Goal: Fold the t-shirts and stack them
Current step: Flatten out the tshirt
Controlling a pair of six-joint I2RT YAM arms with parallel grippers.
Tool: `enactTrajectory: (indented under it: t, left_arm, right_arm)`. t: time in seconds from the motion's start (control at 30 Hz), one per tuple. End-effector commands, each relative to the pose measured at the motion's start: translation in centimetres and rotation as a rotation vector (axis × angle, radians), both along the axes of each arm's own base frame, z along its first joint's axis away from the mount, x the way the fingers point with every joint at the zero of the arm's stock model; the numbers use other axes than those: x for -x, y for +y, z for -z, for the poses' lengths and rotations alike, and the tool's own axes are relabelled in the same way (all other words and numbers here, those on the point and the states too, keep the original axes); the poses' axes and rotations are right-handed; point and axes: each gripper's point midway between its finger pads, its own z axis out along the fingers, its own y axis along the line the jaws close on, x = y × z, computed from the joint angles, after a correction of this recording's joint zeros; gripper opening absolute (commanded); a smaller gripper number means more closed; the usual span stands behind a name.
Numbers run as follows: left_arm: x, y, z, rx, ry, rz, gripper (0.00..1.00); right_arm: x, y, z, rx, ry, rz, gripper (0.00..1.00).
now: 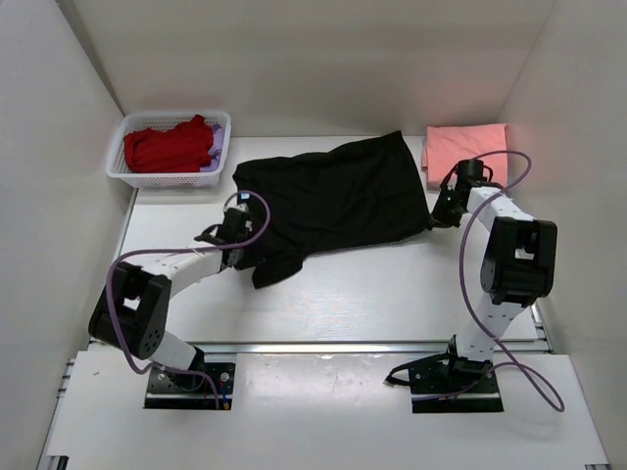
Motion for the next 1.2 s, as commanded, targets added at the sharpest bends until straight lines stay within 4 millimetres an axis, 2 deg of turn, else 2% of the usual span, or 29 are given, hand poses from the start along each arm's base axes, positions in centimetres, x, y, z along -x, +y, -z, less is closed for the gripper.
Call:
enactTrajectory:
  t: [0.0,0.03,0.07,0.1,0.13,0.17,0.23,0.27,0.3,0.33,0.37,0.4,0.47,0.5,0.6,0.73,0.77,0.9,0.93,0.97,1.0,1.07,1.1,1.17]
  left_arm:
    - [-6.7,1.7,-10.7,0.026,-0.295,-0.081,0.00]
    - [-8.8,2.4,-14.9,0.034,-0.397,-0.111,0.00]
    - [-9.7,2.8,-16.9,0.028,-0.444,-0.117,0.00]
    - [-11.2,2.8,-22.1,0.038,-0.574,-0.116,0.00]
    - [-12.1,2.7,-26.1,0.060,-0.660,-0.123,0.00]
    - [-12.4,2.6,-28.4,0.065,-0.710,-0.120,0.00]
    - [-12.4,2.7,-35.8,0.139,-0.861,-0.132,0.00]
    - [-12.2,2.7,-38.5,0.169,-0.916,-0.132,0.00]
    - [-11.8,3.1,-41.3,0.189,-0.970,-0.145,0.00]
    - [-11.2,3.3,-42.7,0.195,-0.996,-0.149,0.00]
    - [-10.5,3.5,-45.1,0.205,-1.045,-0.148,0.00]
    - [-10.3,3.6,-45.9,0.199,-1.059,-0.149,0.00]
    - [-8.8,4.7,-49.8,0.200,-1.138,-0.176,0.00]
    - [-8.5,5.3,-51.2,0.206,-1.168,-0.192,0.00]
    - [-7.8,5.9,-53.6,0.237,-1.216,-0.202,0.00]
    - [-9.3,5.6,-52.4,0.244,-1.184,-0.197,0.00]
    - [-9.6,5.5,-52.5,0.244,-1.190,-0.194,0.00]
    - [-12.5,5.0,-50.2,0.209,-1.135,-0.187,0.00]
    - [-12.9,4.9,-50.2,0.205,-1.139,-0.186,0.00]
    - [-14.0,4.7,-49.2,0.188,-1.116,-0.179,0.00]
    - [-15.1,4.4,-48.3,0.184,-1.097,-0.174,0.00]
    - [-17.2,4.7,-46.7,0.175,-1.064,-0.187,0.00]
    - [-18.2,4.3,-45.7,0.180,-1.043,-0.174,0.00]
    - [-19.8,4.2,-45.7,0.194,-1.045,-0.176,0.00]
  right_arm:
    - [-2.1,1.0,-10.8,-0.037,-0.229,-0.008,0.00]
    - [-2.5,1.1,-13.7,-0.040,-0.295,-0.007,0.00]
    - [-2.9,0.7,-16.2,-0.032,-0.355,-0.004,0.00]
    - [-3.3,0.8,-19.3,-0.025,-0.417,-0.015,0.00]
    - [-3.5,0.8,-22.7,-0.012,-0.480,-0.022,0.00]
    - [-3.4,0.5,-24.1,0.003,-0.506,-0.024,0.00]
    - [-2.8,0.1,-30.1,0.022,-0.618,-0.018,0.00]
    - [-2.1,0.2,-31.9,0.017,-0.653,-0.016,0.01]
    - [-1.3,-0.3,-34.7,0.029,-0.720,-0.010,0.00]
    - [-0.8,-0.2,-36.8,0.037,-0.772,-0.016,0.00]
    - [0.2,-0.2,-38.5,0.044,-0.816,-0.008,0.00]
    - [1.2,-0.5,-40.5,0.064,-0.867,-0.004,0.00]
    - [2.6,-0.3,-43.4,0.067,-0.943,-0.010,0.00]
    - [3.0,-0.1,-44.2,0.067,-0.969,-0.016,0.00]
    - [3.7,-0.2,-46.8,0.056,-1.056,-0.014,0.00]
    - [2.4,0.9,-46.5,0.035,-1.037,-0.054,0.00]
    - [1.7,0.9,-46.2,0.043,-1.026,-0.058,0.00]
    - [-1.2,1.6,-44.4,0.025,-0.985,-0.093,0.00]
    - [-2.1,1.8,-43.7,0.018,-0.969,-0.095,0.00]
    - [-3.1,1.9,-42.7,0.009,-0.944,-0.103,0.00]
    - [-3.7,1.8,-42.7,0.011,-0.948,-0.106,0.00]
    - [-6.3,1.8,-40.3,0.001,-0.893,-0.112,0.00]
    - [-6.7,2.0,-41.1,0.002,-0.915,-0.127,0.00]
    - [-9.4,2.2,-40.2,-0.005,-0.896,-0.140,0.00]
